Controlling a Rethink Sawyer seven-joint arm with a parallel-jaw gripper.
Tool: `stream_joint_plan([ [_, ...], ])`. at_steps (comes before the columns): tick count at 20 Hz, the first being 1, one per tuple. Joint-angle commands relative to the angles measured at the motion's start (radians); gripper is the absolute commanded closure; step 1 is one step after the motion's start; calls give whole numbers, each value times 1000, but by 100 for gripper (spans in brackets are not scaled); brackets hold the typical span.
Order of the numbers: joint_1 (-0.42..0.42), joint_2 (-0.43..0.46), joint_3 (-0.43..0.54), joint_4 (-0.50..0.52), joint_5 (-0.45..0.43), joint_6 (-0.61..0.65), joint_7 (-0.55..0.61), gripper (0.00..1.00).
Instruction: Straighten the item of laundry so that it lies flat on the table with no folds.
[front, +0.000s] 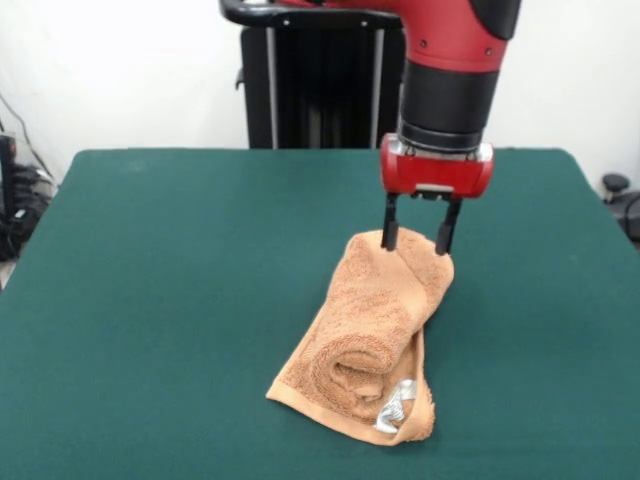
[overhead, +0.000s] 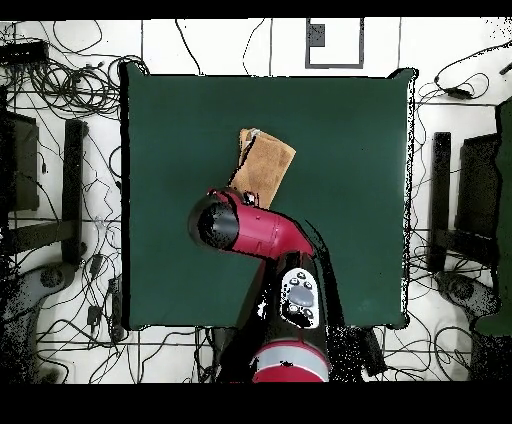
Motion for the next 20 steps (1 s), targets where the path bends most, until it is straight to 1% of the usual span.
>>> stream_joint_plan([
  [1,32,-56,81,45,59,47,242,0],
  [8,44,-54,75,55,66,33,245,0],
  [15,21,-33,98,78,55,-37,238,0],
  [20,5,-28,115,98,46,-58,230,0],
])
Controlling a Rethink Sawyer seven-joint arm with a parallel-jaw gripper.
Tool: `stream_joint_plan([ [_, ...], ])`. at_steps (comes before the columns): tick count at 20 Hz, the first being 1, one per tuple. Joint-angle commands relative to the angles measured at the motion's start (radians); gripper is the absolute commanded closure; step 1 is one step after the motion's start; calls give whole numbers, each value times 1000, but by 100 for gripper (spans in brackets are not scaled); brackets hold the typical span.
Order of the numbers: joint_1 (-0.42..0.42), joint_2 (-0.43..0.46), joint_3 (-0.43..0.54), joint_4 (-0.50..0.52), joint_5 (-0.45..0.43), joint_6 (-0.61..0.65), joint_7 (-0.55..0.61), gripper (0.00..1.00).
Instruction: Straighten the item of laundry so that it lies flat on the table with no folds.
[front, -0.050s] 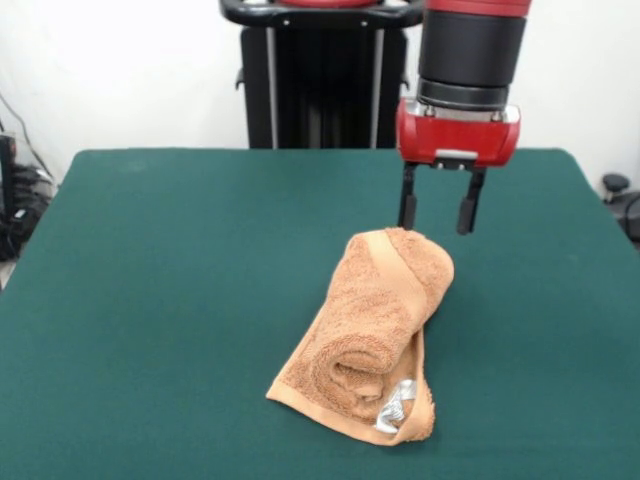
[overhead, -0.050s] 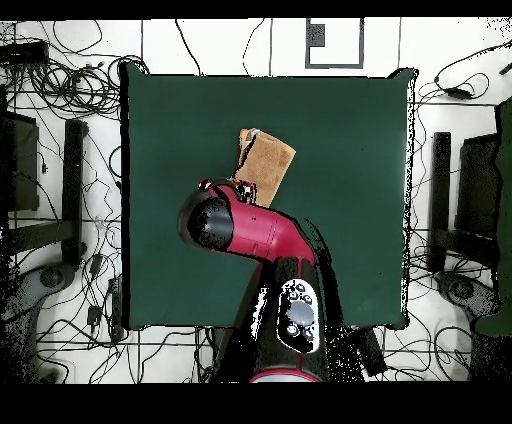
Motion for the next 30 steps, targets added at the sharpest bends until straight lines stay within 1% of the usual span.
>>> stream_joint_plan([
  [1,-9,53,117,90,26,-58,229,0],
  [13,-23,29,132,164,2,-105,222,0],
  [18,-15,5,122,174,16,-62,217,0],
  [21,-12,1,122,180,17,-61,217,0],
  [24,-8,18,121,171,17,-80,218,0],
  [30,-20,113,144,133,-5,-213,222,0],
])
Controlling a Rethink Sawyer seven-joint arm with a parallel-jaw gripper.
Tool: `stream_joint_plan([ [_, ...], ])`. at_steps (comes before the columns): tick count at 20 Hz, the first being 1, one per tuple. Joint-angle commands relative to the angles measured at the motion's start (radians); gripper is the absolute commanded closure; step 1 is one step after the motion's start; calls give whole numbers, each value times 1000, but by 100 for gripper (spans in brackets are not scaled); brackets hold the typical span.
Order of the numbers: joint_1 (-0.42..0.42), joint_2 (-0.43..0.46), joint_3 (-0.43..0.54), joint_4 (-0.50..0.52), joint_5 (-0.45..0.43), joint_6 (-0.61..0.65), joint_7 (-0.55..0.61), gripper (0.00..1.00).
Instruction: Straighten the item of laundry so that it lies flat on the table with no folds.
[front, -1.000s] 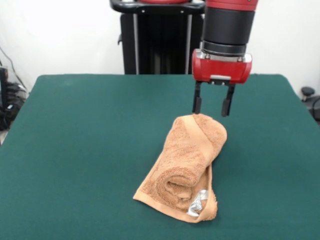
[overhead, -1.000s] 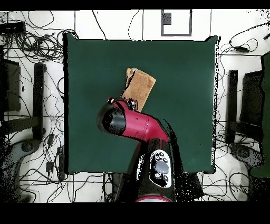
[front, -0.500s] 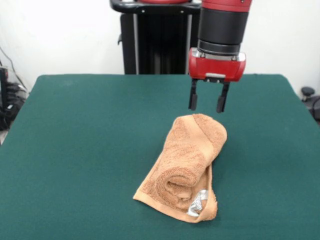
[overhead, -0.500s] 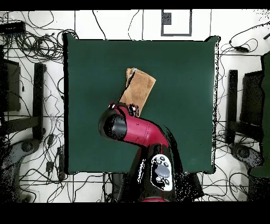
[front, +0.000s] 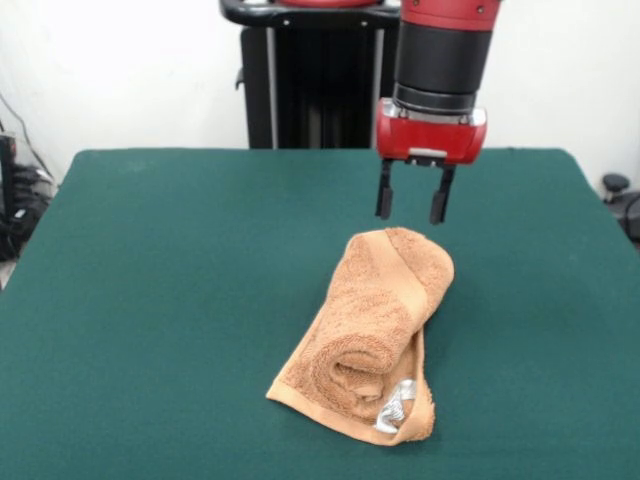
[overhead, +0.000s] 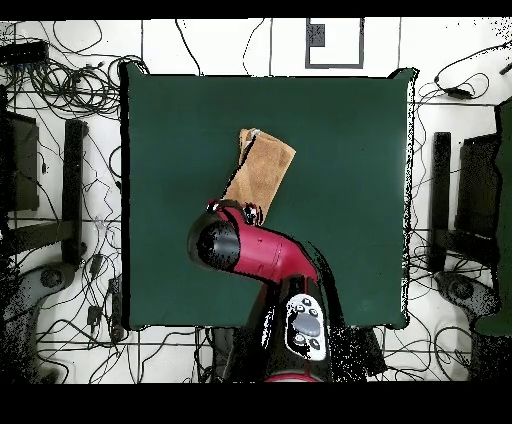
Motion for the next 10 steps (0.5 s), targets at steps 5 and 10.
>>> stream_joint_plan([
  [5,6,152,141,-6,4,-186,226,0],
  [10,10,159,137,-5,15,-192,225,0],
])
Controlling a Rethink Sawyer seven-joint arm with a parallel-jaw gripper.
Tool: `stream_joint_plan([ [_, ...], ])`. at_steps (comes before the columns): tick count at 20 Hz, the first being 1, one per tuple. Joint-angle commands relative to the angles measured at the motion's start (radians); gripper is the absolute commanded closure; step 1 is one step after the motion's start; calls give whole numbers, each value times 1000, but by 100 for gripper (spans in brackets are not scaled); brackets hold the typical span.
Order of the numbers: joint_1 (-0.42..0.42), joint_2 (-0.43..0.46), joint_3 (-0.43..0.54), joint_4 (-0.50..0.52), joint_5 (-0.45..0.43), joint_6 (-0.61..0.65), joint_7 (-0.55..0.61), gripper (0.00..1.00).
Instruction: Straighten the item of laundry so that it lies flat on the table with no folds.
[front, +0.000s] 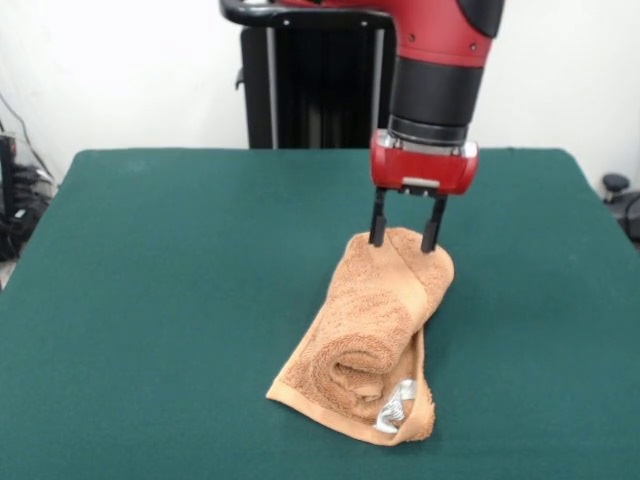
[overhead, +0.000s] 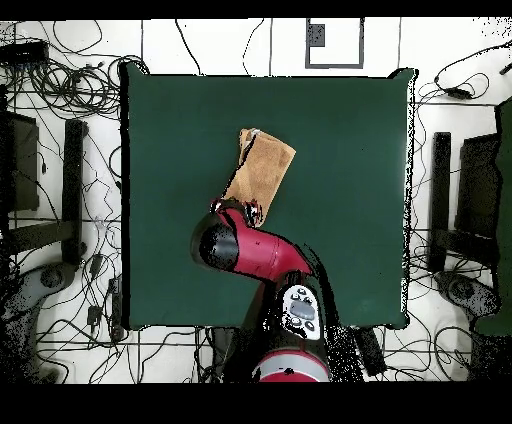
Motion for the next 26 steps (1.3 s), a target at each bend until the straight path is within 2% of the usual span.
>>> stream_joint_plan([
  [1,10,75,131,-1,18,-36,223,0],
  [9,15,75,124,-20,36,14,215,0],
  [15,46,-26,115,57,49,124,229,0],
  [26,73,-188,126,204,60,208,252,0],
])
